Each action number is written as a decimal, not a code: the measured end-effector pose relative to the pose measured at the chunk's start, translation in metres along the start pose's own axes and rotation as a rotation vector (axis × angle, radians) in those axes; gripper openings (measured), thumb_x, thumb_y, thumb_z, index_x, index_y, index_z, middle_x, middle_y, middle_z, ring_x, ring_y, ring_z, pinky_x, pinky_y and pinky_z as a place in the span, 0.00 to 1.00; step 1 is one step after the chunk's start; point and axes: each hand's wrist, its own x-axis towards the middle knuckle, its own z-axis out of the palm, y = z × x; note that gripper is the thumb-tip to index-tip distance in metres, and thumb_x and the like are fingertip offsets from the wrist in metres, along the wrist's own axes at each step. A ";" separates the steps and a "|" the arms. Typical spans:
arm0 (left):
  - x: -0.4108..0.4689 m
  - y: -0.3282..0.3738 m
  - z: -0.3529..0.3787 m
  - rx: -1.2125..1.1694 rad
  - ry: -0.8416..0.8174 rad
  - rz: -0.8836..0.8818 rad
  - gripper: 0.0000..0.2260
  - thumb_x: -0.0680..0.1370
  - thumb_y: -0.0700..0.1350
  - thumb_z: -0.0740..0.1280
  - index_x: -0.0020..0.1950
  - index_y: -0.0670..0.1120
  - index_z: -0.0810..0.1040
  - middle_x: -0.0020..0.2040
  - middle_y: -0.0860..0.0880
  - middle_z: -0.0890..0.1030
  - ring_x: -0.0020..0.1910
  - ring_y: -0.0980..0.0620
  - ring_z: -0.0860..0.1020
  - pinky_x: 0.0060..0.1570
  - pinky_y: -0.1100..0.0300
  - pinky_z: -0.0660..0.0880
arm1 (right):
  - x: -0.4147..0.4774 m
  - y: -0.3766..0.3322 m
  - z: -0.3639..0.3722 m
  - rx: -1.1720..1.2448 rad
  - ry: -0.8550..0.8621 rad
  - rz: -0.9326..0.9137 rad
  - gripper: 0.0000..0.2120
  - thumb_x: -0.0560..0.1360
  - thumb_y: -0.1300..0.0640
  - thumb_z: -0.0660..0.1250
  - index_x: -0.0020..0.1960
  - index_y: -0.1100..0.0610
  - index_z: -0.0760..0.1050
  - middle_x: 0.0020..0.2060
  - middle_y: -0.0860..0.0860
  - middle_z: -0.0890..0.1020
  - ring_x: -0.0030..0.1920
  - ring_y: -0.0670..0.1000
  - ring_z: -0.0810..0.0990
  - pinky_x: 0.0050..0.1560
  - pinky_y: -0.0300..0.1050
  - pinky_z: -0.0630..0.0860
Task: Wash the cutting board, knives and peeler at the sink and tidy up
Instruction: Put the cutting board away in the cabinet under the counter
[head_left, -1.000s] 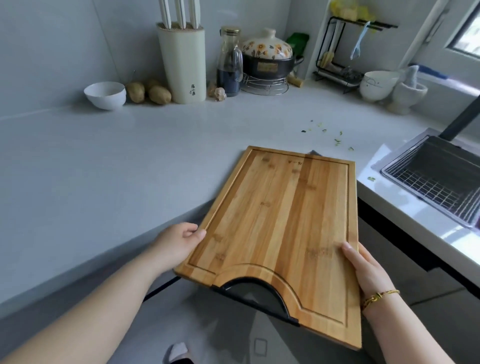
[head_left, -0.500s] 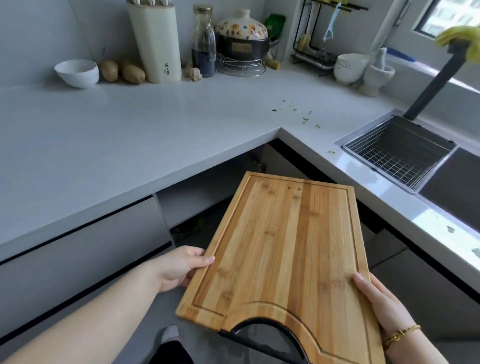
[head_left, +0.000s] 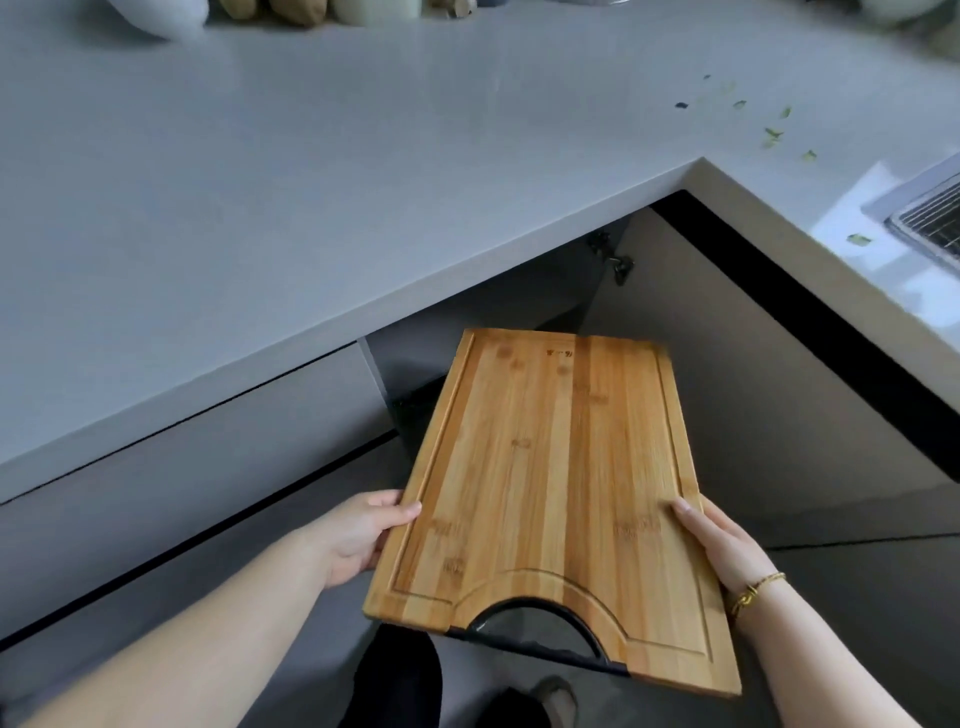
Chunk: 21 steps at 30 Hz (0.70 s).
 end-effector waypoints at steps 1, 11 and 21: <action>0.009 -0.001 -0.006 -0.005 0.006 -0.017 0.06 0.78 0.40 0.62 0.50 0.43 0.78 0.44 0.43 0.83 0.47 0.45 0.80 0.50 0.52 0.76 | 0.012 -0.001 0.007 -0.019 -0.007 0.007 0.18 0.77 0.52 0.59 0.66 0.55 0.68 0.42 0.52 0.77 0.41 0.52 0.76 0.35 0.44 0.68; 0.070 -0.016 -0.042 -0.150 0.035 -0.109 0.08 0.78 0.42 0.62 0.54 0.46 0.78 0.51 0.41 0.82 0.47 0.45 0.80 0.47 0.51 0.77 | 0.098 -0.020 0.054 -0.136 -0.028 0.052 0.13 0.77 0.51 0.60 0.61 0.49 0.69 0.40 0.48 0.75 0.40 0.49 0.74 0.37 0.41 0.68; 0.107 -0.023 -0.038 -0.311 0.102 -0.139 0.07 0.78 0.42 0.61 0.52 0.45 0.78 0.44 0.43 0.83 0.42 0.46 0.80 0.38 0.54 0.75 | 0.162 -0.037 0.074 -0.260 -0.018 0.051 0.22 0.76 0.51 0.60 0.69 0.54 0.67 0.39 0.47 0.73 0.39 0.47 0.72 0.52 0.44 0.66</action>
